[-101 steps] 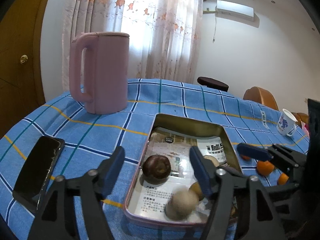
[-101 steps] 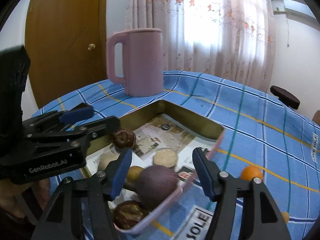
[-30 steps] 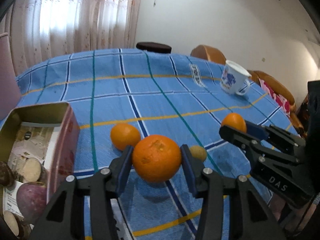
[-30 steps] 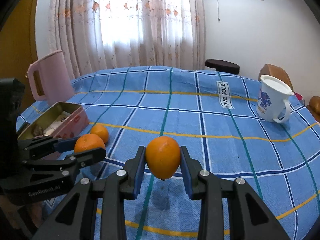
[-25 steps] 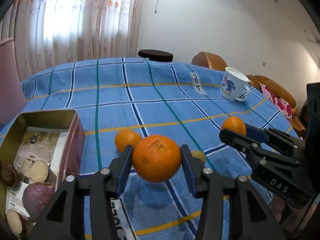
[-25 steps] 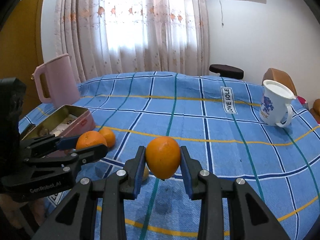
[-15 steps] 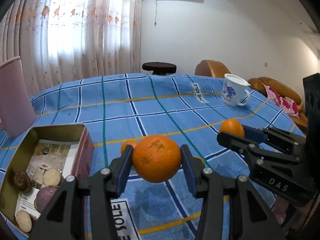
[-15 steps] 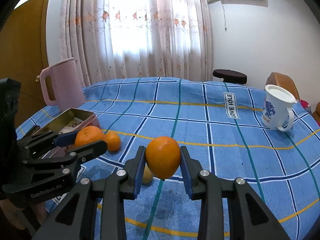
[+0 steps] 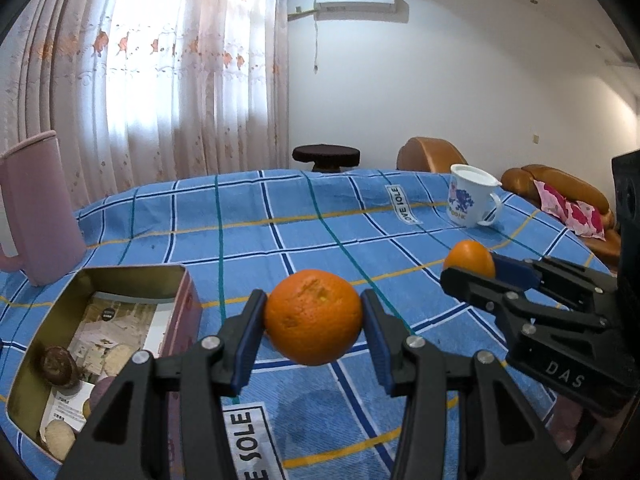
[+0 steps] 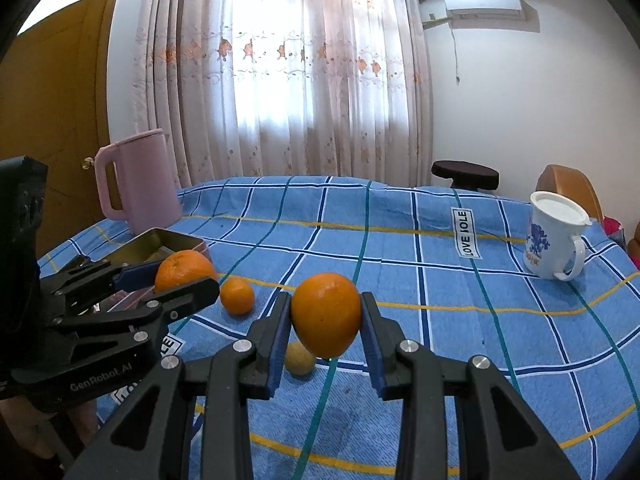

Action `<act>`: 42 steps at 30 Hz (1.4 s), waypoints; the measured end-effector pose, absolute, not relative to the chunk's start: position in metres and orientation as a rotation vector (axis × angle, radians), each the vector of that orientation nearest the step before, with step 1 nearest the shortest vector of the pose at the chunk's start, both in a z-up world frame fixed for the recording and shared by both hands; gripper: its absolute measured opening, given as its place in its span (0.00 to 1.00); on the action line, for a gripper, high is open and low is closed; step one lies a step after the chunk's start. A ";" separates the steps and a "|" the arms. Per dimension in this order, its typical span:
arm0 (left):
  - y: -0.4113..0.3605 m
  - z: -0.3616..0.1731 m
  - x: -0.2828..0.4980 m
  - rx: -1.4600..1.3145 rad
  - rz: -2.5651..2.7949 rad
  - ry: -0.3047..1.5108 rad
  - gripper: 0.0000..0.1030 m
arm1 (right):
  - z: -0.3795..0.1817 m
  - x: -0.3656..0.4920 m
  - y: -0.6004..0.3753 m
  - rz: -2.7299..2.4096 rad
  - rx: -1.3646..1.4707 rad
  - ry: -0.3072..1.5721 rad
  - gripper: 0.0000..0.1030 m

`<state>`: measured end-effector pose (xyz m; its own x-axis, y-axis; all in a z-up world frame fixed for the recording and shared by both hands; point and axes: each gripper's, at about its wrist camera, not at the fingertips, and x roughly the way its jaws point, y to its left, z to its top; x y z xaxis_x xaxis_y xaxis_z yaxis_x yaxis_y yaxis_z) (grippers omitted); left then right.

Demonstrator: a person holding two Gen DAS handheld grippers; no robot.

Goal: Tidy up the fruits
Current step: 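Carry both oranges in the left and right tools over the pink tin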

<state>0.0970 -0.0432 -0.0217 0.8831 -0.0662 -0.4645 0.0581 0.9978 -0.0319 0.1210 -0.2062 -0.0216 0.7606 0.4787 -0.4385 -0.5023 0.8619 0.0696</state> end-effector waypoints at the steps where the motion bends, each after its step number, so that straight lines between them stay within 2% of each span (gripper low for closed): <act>1: -0.043 -0.021 0.096 -0.016 -0.065 0.480 0.48 | -0.021 0.120 -0.206 0.535 -0.053 0.459 0.34; 29: -0.044 -0.016 0.081 0.004 -0.048 0.402 0.48 | -0.015 0.103 -0.208 0.531 -0.059 0.345 0.34; 42: 0.032 -0.006 0.071 -0.065 0.053 0.441 0.48 | 0.008 0.116 -0.129 0.720 -0.111 0.395 0.34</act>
